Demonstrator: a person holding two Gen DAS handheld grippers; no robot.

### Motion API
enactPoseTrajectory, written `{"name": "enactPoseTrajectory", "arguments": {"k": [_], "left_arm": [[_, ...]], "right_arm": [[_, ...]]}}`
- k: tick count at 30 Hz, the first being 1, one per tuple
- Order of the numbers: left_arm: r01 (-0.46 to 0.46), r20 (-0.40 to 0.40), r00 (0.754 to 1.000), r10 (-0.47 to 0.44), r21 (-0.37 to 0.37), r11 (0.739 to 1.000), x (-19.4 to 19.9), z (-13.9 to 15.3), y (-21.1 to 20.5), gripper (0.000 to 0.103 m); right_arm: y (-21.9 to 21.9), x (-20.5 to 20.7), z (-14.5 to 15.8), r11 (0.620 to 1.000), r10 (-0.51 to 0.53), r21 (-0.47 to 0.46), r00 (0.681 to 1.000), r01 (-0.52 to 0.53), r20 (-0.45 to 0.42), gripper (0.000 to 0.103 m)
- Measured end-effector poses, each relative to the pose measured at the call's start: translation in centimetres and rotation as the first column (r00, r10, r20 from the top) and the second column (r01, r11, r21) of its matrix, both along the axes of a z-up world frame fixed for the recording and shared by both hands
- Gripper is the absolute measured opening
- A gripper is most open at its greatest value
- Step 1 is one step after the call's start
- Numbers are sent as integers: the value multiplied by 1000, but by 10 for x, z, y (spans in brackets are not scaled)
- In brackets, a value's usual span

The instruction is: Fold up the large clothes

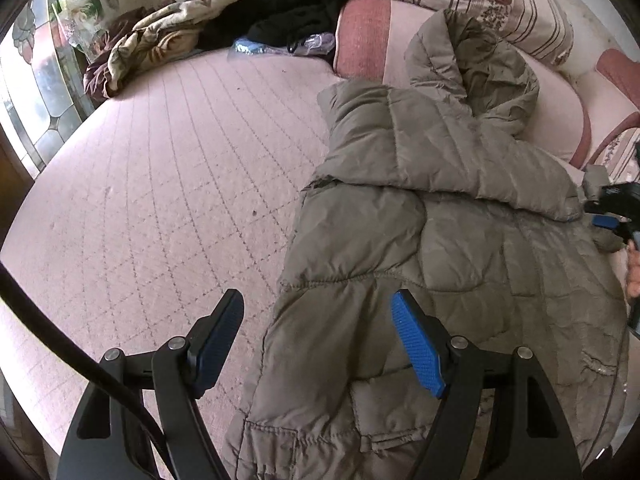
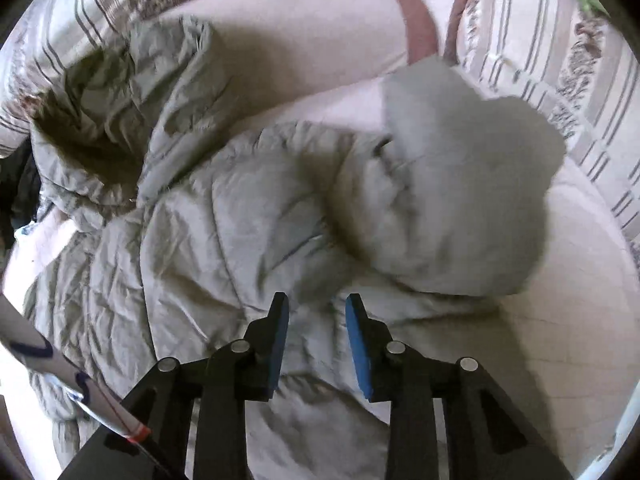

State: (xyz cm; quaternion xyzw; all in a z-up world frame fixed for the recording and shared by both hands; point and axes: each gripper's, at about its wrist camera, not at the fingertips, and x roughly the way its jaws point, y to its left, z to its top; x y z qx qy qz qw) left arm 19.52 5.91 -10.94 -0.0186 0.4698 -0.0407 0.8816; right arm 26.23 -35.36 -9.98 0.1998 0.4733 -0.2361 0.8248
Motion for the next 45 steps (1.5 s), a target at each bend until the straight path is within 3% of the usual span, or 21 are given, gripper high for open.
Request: {"name": "enactPoseTrajectory", "arguments": {"k": [4, 7, 10, 12, 17, 23, 27, 33, 37, 38, 39, 41, 45], "left_arm": [[7, 3, 1000, -7, -50, 999, -9, 6, -4, 76], [21, 6, 1000, -20, -87, 996, -18, 12, -11, 76], [49, 41, 998, -44, -118, 992, -31, 22, -18, 76], [76, 59, 996, -68, -145, 986, -39, 28, -25, 76], [127, 44, 992, -121, -203, 971, -43, 24, -43, 76], [126, 14, 992, -125, -181, 975, -28, 6, -57, 76], [122, -15, 992, -129, -216, 969, -16, -2, -59, 76], [157, -26, 986, -165, -197, 968, -3, -16, -71, 76], [159, -47, 984, -170, -184, 970, 3, -25, -75, 76], [163, -45, 984, -173, -167, 972, 3, -27, -77, 76], [167, -43, 984, -175, -156, 974, 3, -27, -79, 76], [175, -34, 983, -182, -139, 975, 1, -26, -81, 76], [181, -22, 982, -188, -177, 967, -2, -17, -76, 76]], "right_arm": [[-29, -47, 42, 998, -27, -59, 999, 30, 42, 32], [-66, -95, 75, 985, -105, -128, 991, 115, 81, 38], [-112, -144, 100, 948, -234, -181, 959, 261, 157, 65], [-135, -164, 104, 936, -288, -152, 940, 317, 183, 73], [-198, -197, 77, 916, -401, 31, 904, 401, 152, 73], [-237, -178, 21, 894, -438, 167, 889, 415, 132, 57], [-263, -142, -19, 881, -451, 220, 884, 419, 120, 56], [-306, -96, -61, 826, -516, 344, 845, 447, 141, 56], [-321, -68, -60, 833, -520, 318, 837, 453, 171, 56], [-324, -62, -60, 837, -518, 301, 840, 458, 160, 40], [-326, -58, -57, 843, -511, 280, 847, 460, 148, 15], [-330, -57, -49, 845, -508, 280, 847, 456, 153, 11], [-322, -66, 6, 873, -488, 128, 855, 471, 178, 6]]}}
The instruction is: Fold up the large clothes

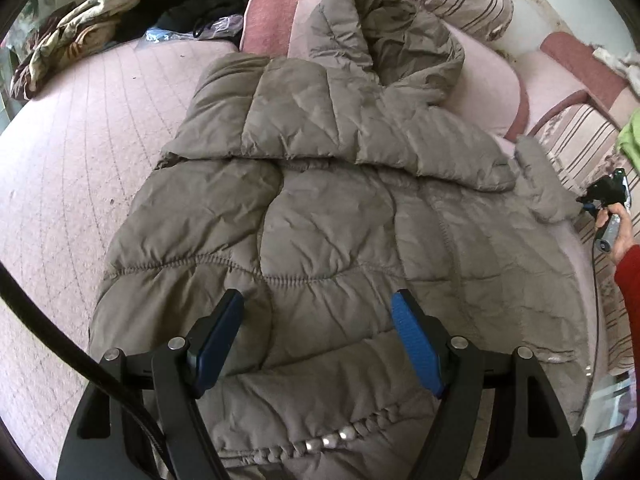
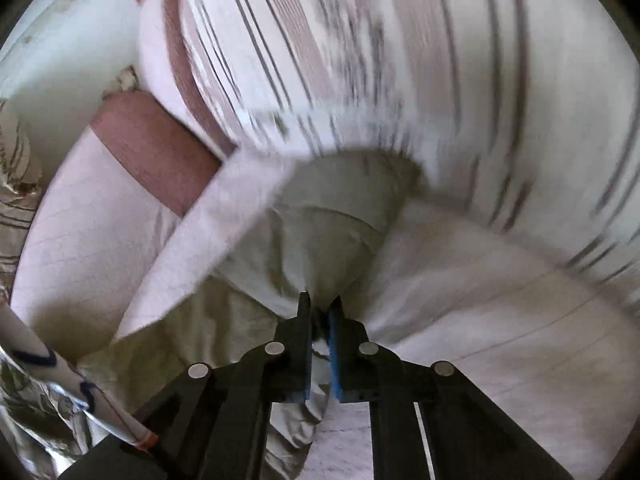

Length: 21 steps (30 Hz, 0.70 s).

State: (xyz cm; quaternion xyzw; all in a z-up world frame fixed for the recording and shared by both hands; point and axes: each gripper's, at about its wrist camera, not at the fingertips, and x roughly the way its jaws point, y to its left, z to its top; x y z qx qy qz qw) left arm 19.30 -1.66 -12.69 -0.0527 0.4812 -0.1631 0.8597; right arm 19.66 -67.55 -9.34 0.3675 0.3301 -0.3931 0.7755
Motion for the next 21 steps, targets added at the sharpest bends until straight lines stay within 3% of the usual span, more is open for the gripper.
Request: {"name": "enactPoseTrajectory", "arguments": {"k": [6, 9, 12, 18, 21], "left_arm": [[-50, 67, 996, 52, -32, 998, -3, 30, 28, 76], [-130, 85, 988, 132, -30, 991, 0, 44, 57, 76], [-239, 114, 964, 241, -29, 971, 4, 56, 92, 76], [-416, 183, 894, 408, 2, 909, 8, 75, 149, 76], [-463, 186, 869, 458, -19, 886, 8, 80, 171, 76]], "right_arm": [[21, -37, 109, 985, -50, -164, 999, 50, 9, 5], [53, -39, 151, 974, -26, -226, 1000, 28, 13, 5], [94, -27, 184, 962, 39, -270, 999, -30, 27, 5], [200, 21, 216, 925, 251, -308, 967, -225, 47, 5], [273, 63, 213, 870, 411, -311, 911, -382, 32, 5]]}}
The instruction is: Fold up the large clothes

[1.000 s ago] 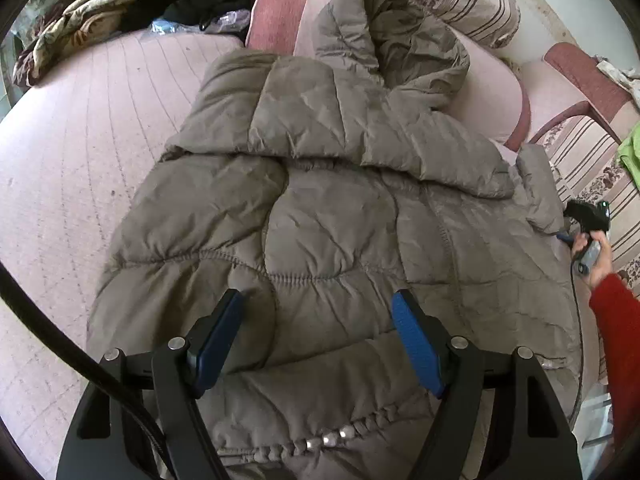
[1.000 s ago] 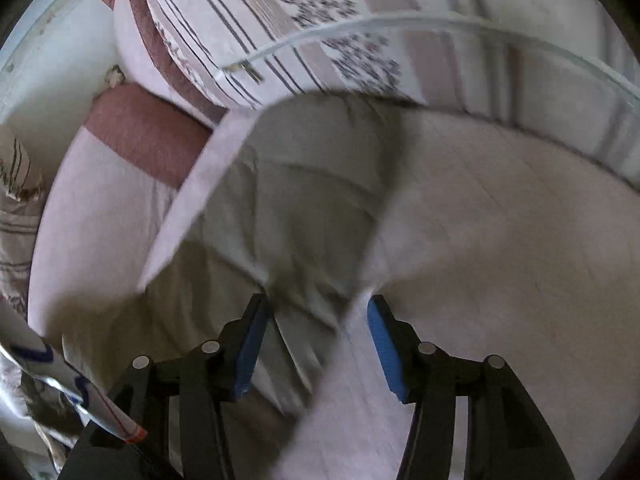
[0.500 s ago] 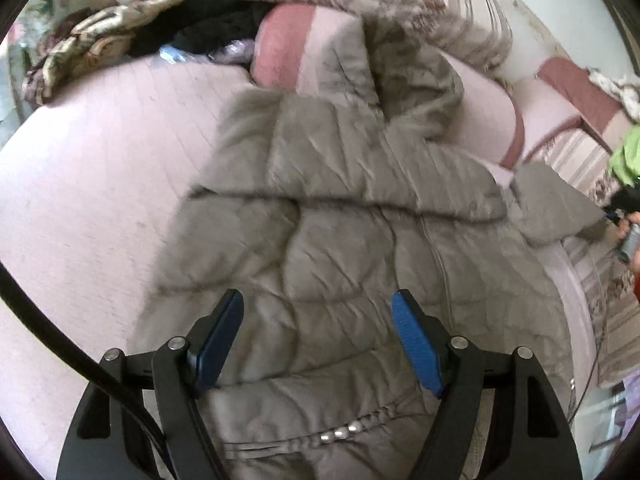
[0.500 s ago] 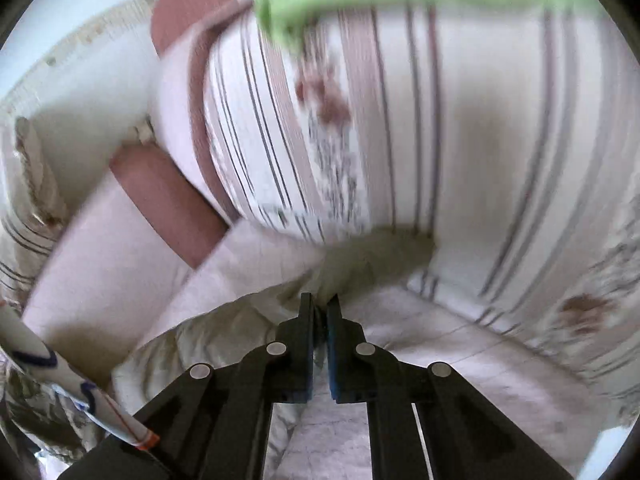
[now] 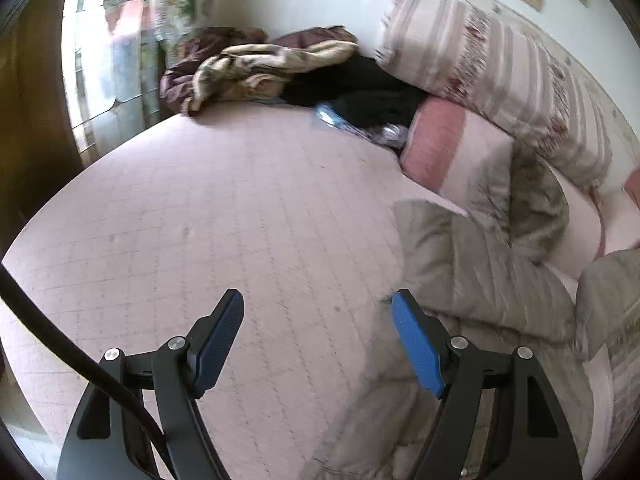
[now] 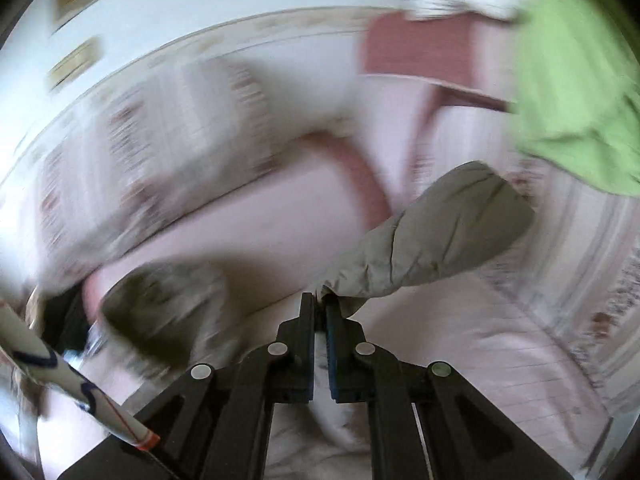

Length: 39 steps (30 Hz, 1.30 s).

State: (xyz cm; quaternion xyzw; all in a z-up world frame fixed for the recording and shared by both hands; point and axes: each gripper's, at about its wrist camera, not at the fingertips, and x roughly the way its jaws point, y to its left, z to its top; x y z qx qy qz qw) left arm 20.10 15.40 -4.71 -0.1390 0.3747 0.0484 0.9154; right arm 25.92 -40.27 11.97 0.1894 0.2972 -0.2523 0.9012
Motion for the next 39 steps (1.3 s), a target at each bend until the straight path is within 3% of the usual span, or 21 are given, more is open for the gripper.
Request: {"name": "enactPoseTrajectory", "arguments": {"k": [4, 10, 15, 16, 19, 22, 25, 27, 33, 39], "left_arm": [[-25, -12, 1000, 25, -32, 999, 3, -3, 15, 76], [-53, -16, 998, 52, -54, 997, 4, -5, 29, 76], [-49, -18, 999, 48, -54, 997, 3, -5, 33, 76], [-48, -18, 999, 47, -53, 997, 3, -5, 33, 76], [-45, -22, 999, 44, -54, 998, 3, -6, 32, 76], [-44, -29, 999, 42, -53, 998, 3, -8, 31, 76], [-48, -37, 998, 46, -52, 998, 3, -9, 30, 76], [-48, -43, 998, 46, -52, 998, 4, -10, 29, 76], [-41, -54, 998, 39, -38, 998, 5, -13, 25, 76], [-35, -64, 997, 33, -28, 999, 7, -16, 24, 76]], "right_arm": [[93, 43, -35, 976, 218, 29, 974, -217, -52, 5], [214, 85, -128, 904, 428, 76, 883, -422, -194, 5], [243, 97, -189, 867, 498, 142, 824, -478, -269, 5], [250, 97, -202, 851, 525, 153, 798, -503, -296, 5], [259, 91, -222, 833, 549, 153, 758, -532, -352, 8], [255, 81, -216, 834, 547, 151, 765, -530, -339, 11], [254, 70, -203, 823, 564, 139, 763, -551, -316, 27], [253, 67, -191, 820, 567, 119, 768, -560, -297, 32], [256, 69, -170, 839, 539, 78, 802, -539, -257, 32], [251, 107, -195, 887, 461, 163, 851, -432, -252, 32]]}}
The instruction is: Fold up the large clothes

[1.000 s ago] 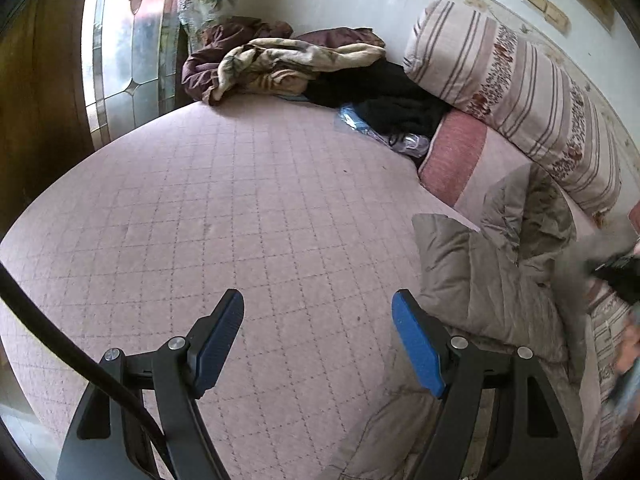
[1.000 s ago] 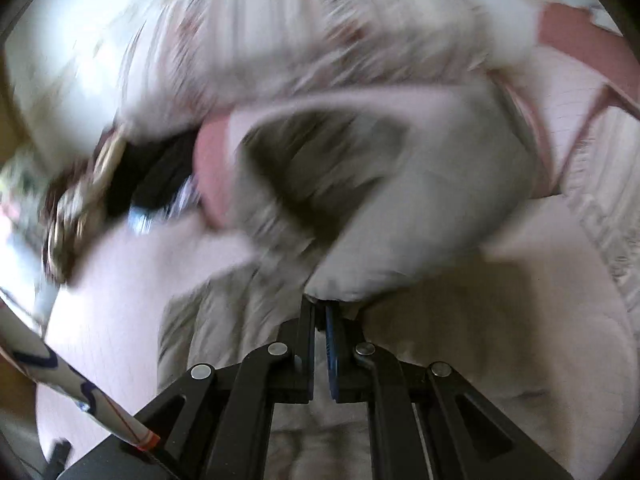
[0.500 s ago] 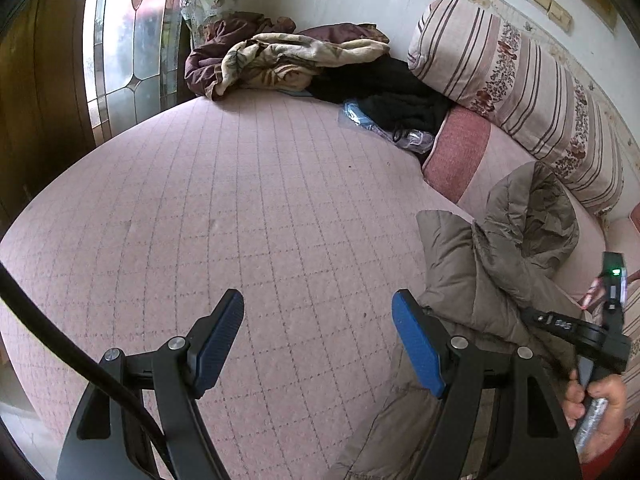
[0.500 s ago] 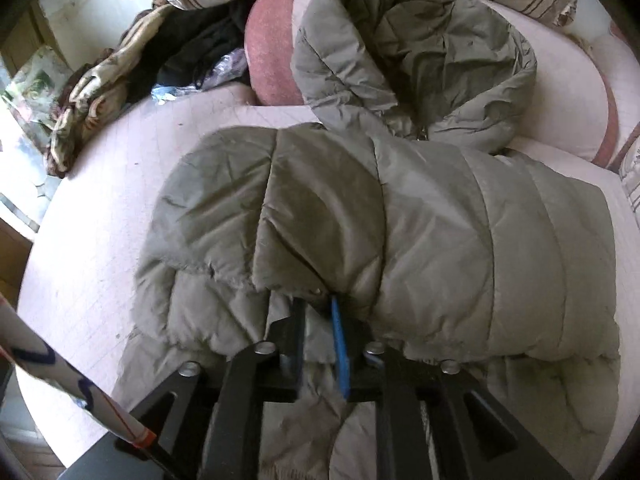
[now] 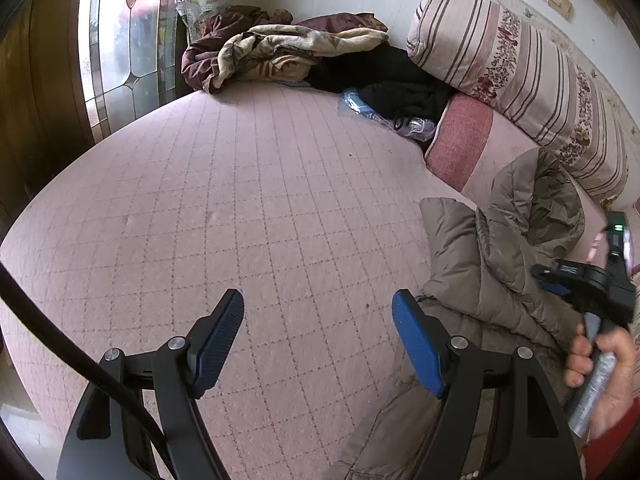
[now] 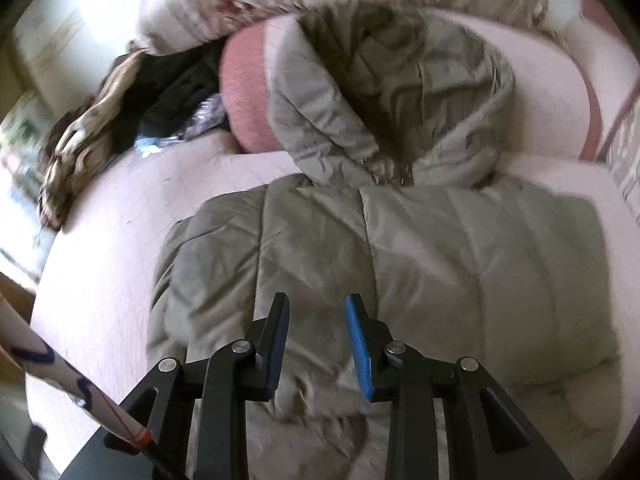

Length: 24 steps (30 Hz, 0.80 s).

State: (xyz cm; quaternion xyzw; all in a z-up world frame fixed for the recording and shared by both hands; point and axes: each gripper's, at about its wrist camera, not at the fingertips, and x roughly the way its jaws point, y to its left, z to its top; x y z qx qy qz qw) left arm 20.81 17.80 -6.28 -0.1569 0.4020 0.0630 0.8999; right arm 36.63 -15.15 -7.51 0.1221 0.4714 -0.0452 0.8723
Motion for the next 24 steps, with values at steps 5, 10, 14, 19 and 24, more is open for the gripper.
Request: {"name": "enactPoseTrajectory", "arguments": {"k": [5, 10, 14, 19, 24], "left_arm": [[10, -15, 1000, -10, 1, 1000, 4, -2, 0, 76], [27, -16, 1000, -27, 16, 1000, 5, -2, -9, 76], [33, -18, 999, -33, 39, 999, 2, -3, -15, 76], [25, -22, 999, -24, 47, 999, 4, -4, -16, 76], [43, -31, 999, -42, 52, 998, 4, -6, -18, 76]], "right_arm": [[21, 14, -33, 997, 46, 57, 997, -43, -65, 32], [46, 4, -38, 980, 185, 95, 979, -176, -88, 33], [58, -4, -48, 966, 246, 117, 961, -232, -122, 33], [72, -17, -48, 969, 247, 21, 963, -247, -106, 33], [68, -47, -23, 970, 240, -22, 970, -241, -41, 33]]}}
